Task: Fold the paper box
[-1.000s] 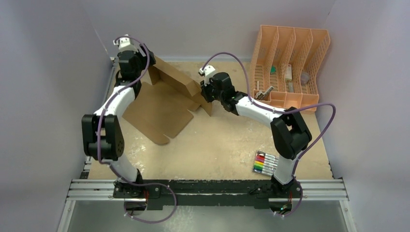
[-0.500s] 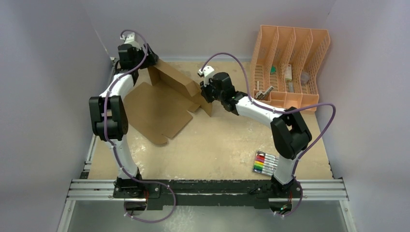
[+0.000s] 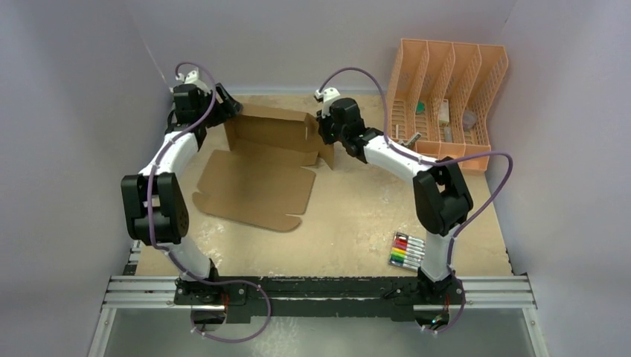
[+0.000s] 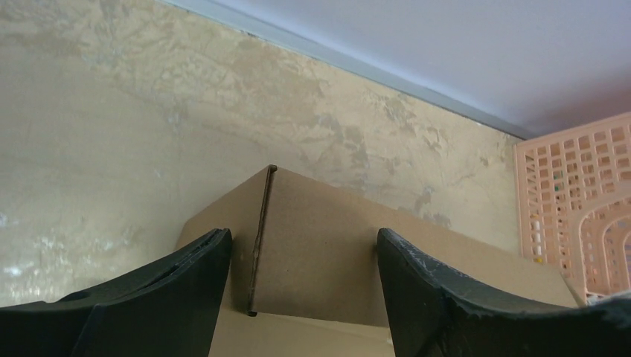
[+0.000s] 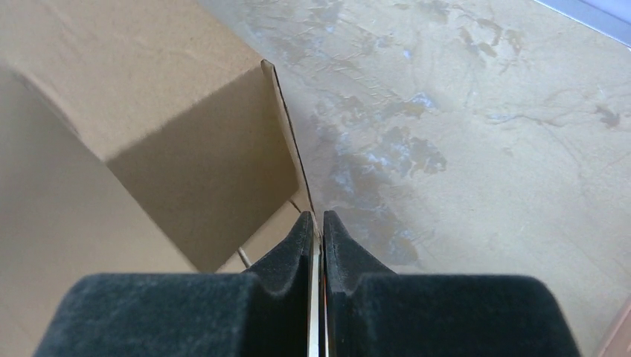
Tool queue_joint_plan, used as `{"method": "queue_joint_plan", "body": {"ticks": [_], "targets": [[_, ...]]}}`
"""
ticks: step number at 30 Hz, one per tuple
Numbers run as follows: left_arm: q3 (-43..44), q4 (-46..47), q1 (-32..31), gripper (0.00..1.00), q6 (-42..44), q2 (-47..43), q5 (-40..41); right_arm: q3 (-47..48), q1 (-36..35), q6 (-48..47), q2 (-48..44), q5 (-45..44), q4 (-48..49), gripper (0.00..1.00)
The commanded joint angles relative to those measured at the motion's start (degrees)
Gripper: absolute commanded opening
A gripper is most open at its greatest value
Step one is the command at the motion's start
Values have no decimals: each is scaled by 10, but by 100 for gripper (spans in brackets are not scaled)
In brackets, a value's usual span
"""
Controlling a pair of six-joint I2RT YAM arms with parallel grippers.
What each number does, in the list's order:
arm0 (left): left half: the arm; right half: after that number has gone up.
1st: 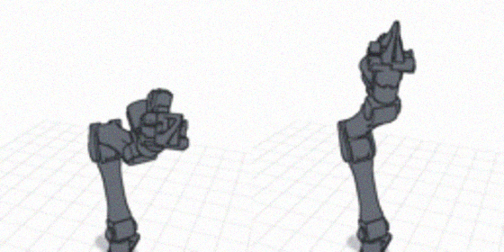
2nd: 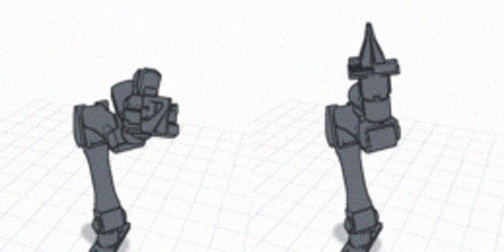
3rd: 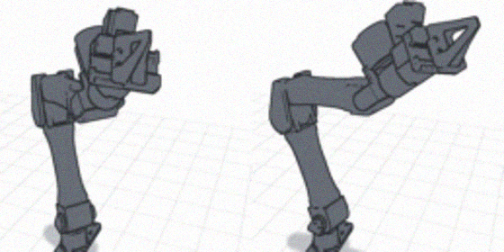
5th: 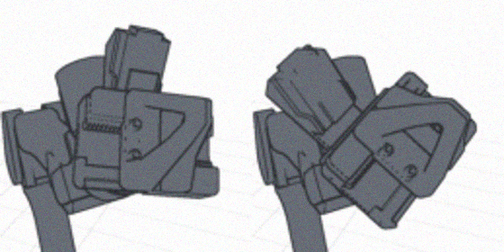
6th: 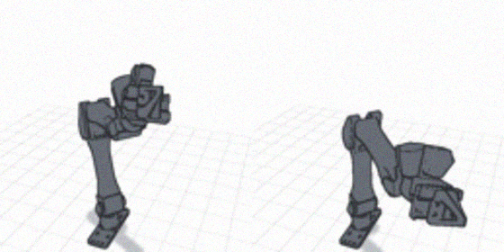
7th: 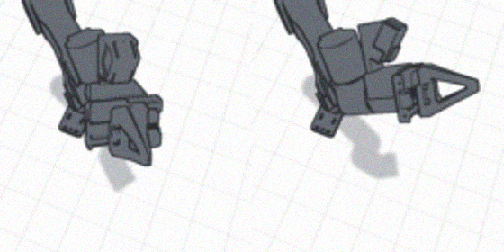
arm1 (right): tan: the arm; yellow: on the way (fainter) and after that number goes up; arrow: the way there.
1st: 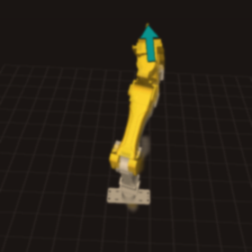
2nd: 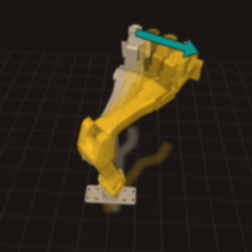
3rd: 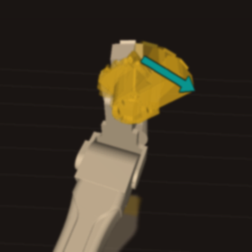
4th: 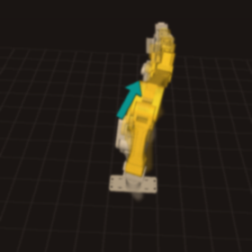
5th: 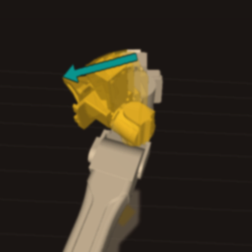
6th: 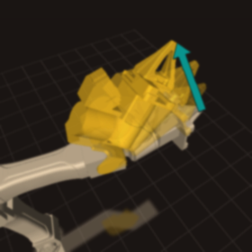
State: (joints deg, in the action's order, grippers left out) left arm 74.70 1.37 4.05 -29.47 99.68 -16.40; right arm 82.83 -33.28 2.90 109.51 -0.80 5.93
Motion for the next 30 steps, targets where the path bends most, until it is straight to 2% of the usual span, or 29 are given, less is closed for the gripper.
{"method": "queue_joint_plan", "body": {"ticks": [1,6,9,17,20,24,30], "targets": [[-24,-72,-36,70,-31,-62,-59,36,7,27,-4,10,38,8],[-77,-110,-36,69,-28,-128,-51,17,31,16,-7,31,56,9],[-119,-128,-58,69,-21,-170,-44,6,39,23,-10,36,59,9],[-257,-118,-93,69,-22,-276,-22,-25,40,54,-11,102,92,12],[-272,-126,-93,69,-5,-299,6,-54,40,27,-16,121,115,14],[-275,-127,-93,70,5,-304,9,-87,40,21,-16,104,121,16],[-271,-125,-94,70,19,-302,3,-118,40,45,-12,81,149,28]]}}
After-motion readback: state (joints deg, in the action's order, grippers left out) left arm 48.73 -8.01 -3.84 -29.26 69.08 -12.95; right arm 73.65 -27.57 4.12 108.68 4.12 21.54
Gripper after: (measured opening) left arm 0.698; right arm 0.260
